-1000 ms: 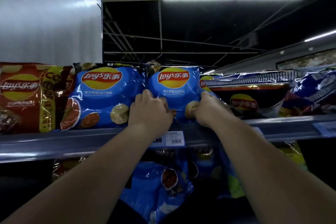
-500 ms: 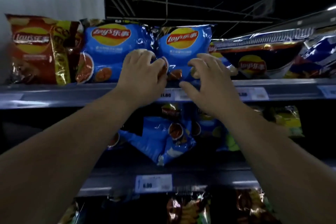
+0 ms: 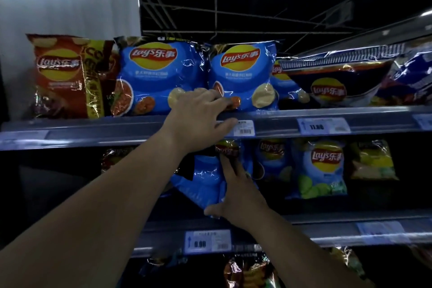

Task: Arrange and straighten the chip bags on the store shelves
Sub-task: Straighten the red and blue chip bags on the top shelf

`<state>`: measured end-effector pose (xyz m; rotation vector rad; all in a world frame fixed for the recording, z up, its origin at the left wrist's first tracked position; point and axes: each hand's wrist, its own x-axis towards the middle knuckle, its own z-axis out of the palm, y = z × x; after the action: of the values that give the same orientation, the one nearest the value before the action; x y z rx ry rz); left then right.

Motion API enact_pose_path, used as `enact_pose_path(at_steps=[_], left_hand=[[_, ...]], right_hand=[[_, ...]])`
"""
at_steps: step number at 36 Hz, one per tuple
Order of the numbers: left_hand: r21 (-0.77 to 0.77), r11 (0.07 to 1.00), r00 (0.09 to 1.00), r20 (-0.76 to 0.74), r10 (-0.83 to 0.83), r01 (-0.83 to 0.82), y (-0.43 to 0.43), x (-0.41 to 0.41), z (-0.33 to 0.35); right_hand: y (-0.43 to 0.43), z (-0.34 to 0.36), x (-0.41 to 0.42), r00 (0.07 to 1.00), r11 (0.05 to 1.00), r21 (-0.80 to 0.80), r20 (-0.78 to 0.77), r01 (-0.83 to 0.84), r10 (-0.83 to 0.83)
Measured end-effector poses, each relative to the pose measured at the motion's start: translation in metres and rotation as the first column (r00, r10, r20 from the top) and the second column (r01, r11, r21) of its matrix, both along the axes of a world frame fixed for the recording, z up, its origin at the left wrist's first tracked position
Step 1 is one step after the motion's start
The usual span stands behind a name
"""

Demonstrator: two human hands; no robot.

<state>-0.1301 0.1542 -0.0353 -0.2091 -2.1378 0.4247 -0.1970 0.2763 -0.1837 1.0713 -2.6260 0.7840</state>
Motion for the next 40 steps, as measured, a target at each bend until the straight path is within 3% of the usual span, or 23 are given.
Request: enact_pose_path(at_steps=[4, 7, 11, 15, 18, 20, 22, 25, 27, 30, 32, 34, 37, 40], left_hand=[[0.017, 1.0, 1.0, 0.002, -0.006, 0.006, 0.0, 0.001, -0.001], [0.062, 0.998, 1.0, 0.006, -0.024, 0.023, -0.002, 0.0, 0.001], [0.096, 0.993, 0.998, 0.011, -0.067, 0.066, -0.003, 0.0, 0.0], [0.219, 0.965, 0.985, 0.063, -0.159, 0.142, 0.002, 0.009, 0.005], [0.464, 0.846, 0.935, 0.094, -0.342, 0.263, -0.002, 0.013, 0.012], [0.688, 0.664, 0.871, 0.093, -0.482, 0.293, -0.006, 0.02, 0.018], [0.808, 0.519, 0.812, 0.09, -0.576, 0.278, -0.01, 0.032, 0.023], [0.776, 0.583, 0.806, 0.175, -0.565, 0.24, -0.014, 0.046, 0.023], [0.801, 0.558, 0.805, 0.177, -0.566, 0.216, -0.012, 0.048, 0.015], [0.814, 0.485, 0.856, -0.029, -0.517, 0.32, -0.008, 0.046, -0.003], [0.756, 0.474, 0.862, -0.233, -0.449, 0.451, -0.009, 0.044, -0.011], [0.7, 0.465, 0.833, -0.374, -0.408, 0.542, -0.007, 0.047, -0.012], [0.699, 0.388, 0.771, -0.379, -0.511, 0.601, 0.02, 0.057, -0.008], [0.843, 0.123, 0.614, -0.274, -0.74, 0.524, 0.055, 0.064, -0.002]], right_hand=[[0.001, -0.011, 0.005, 0.994, 0.997, -0.08, -0.103, 0.014, -0.022], [0.008, -0.017, 0.003, 0.988, 0.97, -0.242, -0.142, 0.027, -0.062], [0.025, -0.019, 0.001, 0.992, 0.865, -0.502, -0.111, -0.009, -0.053], [0.051, -0.008, 0.009, 0.996, 0.767, -0.637, -0.085, -0.076, 0.028], [0.078, 0.01, 0.019, 0.988, 0.767, -0.628, -0.146, -0.131, 0.05], [0.1, 0.026, 0.025, 0.989, 0.745, -0.652, -0.132, -0.138, 0.067], [0.121, 0.041, 0.03, 0.989, 0.671, -0.727, -0.092, -0.148, 0.118], [0.143, 0.062, 0.033, 0.984, 0.488, -0.867, -0.012, -0.098, 0.177], [0.153, 0.075, 0.031, 0.971, 0.335, -0.939, 0.004, -0.08, 0.241], [0.167, 0.097, 0.031, 0.924, 0.141, -0.985, -0.039, -0.1, 0.38], [0.173, 0.113, 0.035, 0.95, 0.046, -0.994, -0.085, -0.104, 0.3], [0.173, 0.129, 0.043, 0.986, -0.035, -0.992, -0.126, -0.122, 0.112], [0.154, 0.146, 0.065, 0.967, -0.02, -0.983, -0.177, -0.184, -0.183], [0.119, 0.145, 0.085, 0.86, 0.262, -0.921, -0.37, -0.289, -0.352]])
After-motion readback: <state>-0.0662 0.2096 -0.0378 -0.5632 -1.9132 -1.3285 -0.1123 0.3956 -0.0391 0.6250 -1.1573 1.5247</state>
